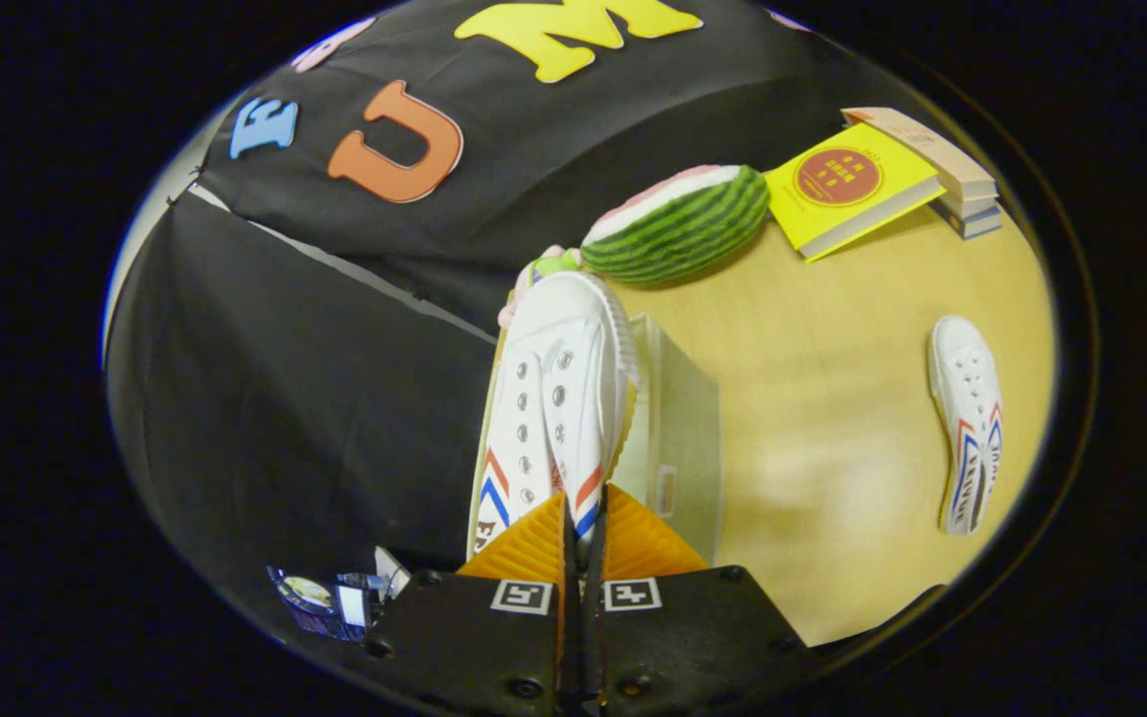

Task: Open the storage box then place both shoes into the box .Put the left shoe in first, then the right shoe, with the right side of both shoes facing outward in a uniform manner.

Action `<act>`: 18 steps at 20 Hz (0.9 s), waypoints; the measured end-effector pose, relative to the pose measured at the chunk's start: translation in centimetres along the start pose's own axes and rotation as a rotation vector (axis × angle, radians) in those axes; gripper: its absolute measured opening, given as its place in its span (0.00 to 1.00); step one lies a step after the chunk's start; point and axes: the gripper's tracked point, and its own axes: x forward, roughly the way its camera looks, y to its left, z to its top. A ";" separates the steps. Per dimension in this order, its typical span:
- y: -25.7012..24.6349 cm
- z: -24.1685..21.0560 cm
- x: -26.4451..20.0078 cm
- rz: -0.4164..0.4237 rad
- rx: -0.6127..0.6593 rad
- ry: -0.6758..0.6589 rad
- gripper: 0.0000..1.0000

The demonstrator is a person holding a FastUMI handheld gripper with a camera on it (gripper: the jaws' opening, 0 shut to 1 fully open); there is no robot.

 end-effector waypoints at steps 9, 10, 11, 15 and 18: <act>4.0 -3.8 8.2 -0.107 -0.019 -0.015 0.06; 3.8 -4.3 8.8 -0.120 -0.006 -0.002 0.06; 3.7 -4.9 9.5 -0.131 0.007 0.012 0.06; 3.6 -5.5 11.3 -0.147 -0.031 0.020 0.06; 4.5 -6.2 10.6 -0.106 -0.088 0.047 0.23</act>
